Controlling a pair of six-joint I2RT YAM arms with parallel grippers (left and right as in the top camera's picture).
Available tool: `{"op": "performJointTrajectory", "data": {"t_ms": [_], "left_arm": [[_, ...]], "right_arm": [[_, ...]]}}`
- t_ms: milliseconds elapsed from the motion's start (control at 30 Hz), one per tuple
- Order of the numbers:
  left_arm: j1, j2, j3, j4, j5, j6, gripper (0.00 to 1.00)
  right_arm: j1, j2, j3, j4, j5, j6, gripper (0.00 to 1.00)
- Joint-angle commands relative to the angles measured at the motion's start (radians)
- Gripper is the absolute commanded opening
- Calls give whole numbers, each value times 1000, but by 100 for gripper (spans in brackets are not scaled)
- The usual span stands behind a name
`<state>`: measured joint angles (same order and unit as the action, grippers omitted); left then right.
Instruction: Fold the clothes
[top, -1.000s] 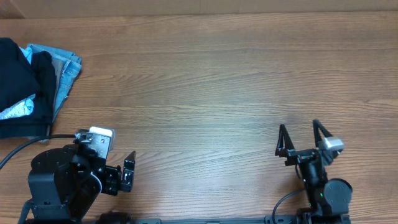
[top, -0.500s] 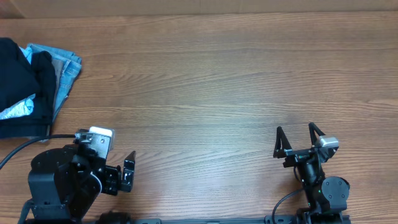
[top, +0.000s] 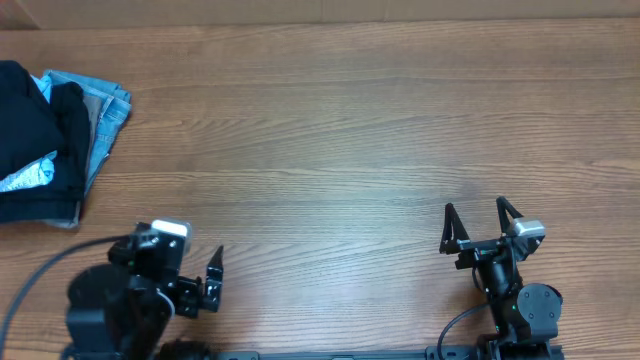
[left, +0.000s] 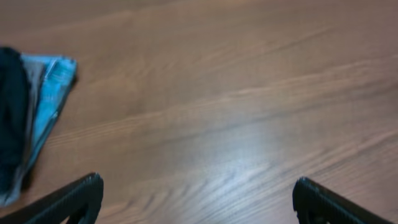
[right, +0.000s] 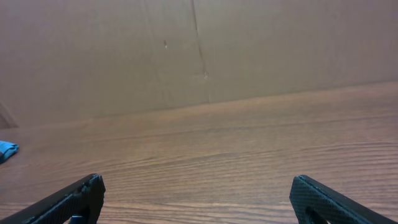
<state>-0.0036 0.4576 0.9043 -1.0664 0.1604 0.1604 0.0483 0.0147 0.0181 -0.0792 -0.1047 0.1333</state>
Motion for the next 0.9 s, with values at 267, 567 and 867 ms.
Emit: {"op": "performJointTrajectory", "data": {"t_ms": [267, 567, 867], "left_arm": [[-24, -430, -817, 874, 37, -156, 100], [-23, -455, -900, 1001, -40, -115, 100], [-23, -453, -900, 1001, -40, -115, 100]], "right_arm": [[4, -11, -10, 5, -1, -2, 100], [4, -11, -10, 5, -1, -2, 100], [4, -11, -10, 6, -1, -2, 100]]}}
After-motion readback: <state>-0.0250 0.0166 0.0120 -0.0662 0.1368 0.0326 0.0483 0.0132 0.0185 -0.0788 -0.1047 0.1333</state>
